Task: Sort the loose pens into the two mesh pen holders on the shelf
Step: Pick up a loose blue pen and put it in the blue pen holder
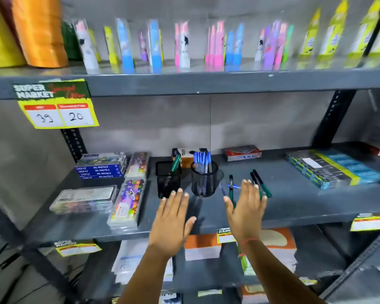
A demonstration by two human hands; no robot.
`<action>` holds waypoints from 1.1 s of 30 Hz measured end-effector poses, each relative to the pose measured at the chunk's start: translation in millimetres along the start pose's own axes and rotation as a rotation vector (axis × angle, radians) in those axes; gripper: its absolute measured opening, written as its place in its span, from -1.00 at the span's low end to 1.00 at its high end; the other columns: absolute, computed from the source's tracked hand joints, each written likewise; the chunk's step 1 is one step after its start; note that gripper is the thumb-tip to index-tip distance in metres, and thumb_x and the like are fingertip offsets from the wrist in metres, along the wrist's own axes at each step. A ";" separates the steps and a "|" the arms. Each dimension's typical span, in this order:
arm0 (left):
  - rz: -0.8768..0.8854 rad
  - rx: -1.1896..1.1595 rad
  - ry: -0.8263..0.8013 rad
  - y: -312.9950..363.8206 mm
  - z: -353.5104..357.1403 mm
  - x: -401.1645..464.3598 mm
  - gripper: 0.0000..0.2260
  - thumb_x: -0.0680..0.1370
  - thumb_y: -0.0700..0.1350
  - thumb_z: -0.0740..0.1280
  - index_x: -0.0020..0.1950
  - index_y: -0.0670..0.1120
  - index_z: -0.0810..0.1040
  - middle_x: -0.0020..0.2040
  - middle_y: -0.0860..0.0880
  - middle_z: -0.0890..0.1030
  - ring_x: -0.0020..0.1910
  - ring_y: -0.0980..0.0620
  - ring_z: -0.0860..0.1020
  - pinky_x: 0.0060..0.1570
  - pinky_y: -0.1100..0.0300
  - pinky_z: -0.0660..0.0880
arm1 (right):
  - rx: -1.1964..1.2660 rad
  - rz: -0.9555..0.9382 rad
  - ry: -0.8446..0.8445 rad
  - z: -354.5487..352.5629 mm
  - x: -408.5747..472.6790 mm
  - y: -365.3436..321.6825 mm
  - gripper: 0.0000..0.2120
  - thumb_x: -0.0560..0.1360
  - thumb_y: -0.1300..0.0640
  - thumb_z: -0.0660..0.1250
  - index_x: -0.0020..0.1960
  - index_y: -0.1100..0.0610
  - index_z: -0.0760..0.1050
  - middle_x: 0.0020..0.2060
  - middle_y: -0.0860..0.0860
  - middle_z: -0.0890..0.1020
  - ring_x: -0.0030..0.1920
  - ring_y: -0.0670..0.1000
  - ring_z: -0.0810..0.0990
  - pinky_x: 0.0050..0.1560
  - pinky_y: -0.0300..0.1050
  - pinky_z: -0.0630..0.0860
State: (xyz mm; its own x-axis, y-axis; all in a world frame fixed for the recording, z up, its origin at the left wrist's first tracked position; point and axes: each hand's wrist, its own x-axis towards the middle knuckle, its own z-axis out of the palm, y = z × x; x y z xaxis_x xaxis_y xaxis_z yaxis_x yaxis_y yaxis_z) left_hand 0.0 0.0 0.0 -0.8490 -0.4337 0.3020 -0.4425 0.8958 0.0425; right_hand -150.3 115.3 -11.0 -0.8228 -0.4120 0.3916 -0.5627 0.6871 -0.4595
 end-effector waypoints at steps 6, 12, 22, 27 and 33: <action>0.078 -0.085 -0.190 -19.4 61.3 26.6 -0.47 0.59 0.16 -0.09 0.47 -0.09 -0.01 0.52 -0.09 0.05 0.48 -0.03 -0.02 0.42 0.08 -0.22 | -0.040 0.245 -0.018 36.0 -0.4 9.0 -0.44 0.43 -0.05 0.38 0.24 0.33 0.41 0.25 0.33 0.45 0.33 0.27 0.36 0.42 0.16 0.19; 0.031 -0.112 -0.275 -19.7 75.9 32.1 -0.46 0.58 0.18 -0.12 0.47 -0.09 0.00 0.52 -0.08 0.06 0.48 -0.04 -0.02 0.44 -0.01 -0.14 | -0.026 0.297 0.016 47.7 -2.7 12.0 -0.65 0.38 0.02 0.45 -0.05 0.30 0.52 -0.02 0.29 0.55 0.08 0.29 0.47 0.17 0.12 0.38; 0.044 -0.115 -0.279 -21.2 73.3 31.2 -0.47 0.58 0.17 -0.14 0.47 -0.09 -0.03 0.52 -0.10 0.05 0.49 -0.06 -0.03 0.43 -0.02 -0.14 | -0.041 0.322 0.002 45.7 -0.4 7.2 -0.77 0.50 0.06 0.31 -0.02 0.23 0.52 -0.02 0.21 0.58 0.00 0.22 0.46 0.09 0.07 0.39; 0.046 -0.144 -0.260 -20.3 70.3 31.9 -0.50 0.59 0.15 -0.11 0.45 -0.08 0.06 0.52 -0.09 0.10 0.48 -0.05 0.01 0.44 0.03 -0.12 | 0.211 0.271 0.070 27.9 9.9 -6.2 -0.88 0.49 0.18 0.33 -0.05 0.24 0.48 -0.09 0.19 0.59 -0.04 0.20 0.48 -0.07 0.01 0.44; 0.064 -0.162 -0.229 -19.4 58.1 42.0 -0.60 0.56 0.11 0.04 0.33 -0.06 0.27 0.39 -0.12 0.34 0.32 -0.11 0.32 0.32 0.08 0.20 | 0.639 0.233 0.495 -38.4 76.8 -54.9 -0.92 0.46 0.23 0.36 -0.06 0.16 0.49 -0.23 -0.03 0.53 -0.35 -0.11 0.44 -0.31 -0.61 0.29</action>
State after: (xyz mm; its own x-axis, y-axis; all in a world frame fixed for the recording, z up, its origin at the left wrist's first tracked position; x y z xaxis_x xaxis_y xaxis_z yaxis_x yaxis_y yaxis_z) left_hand -43.8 -41.2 -43.5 -0.9249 -0.3703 0.0864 -0.3499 0.9178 0.1877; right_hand -179.4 68.9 74.9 -0.8773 0.1113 0.4669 -0.4425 0.1892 -0.8766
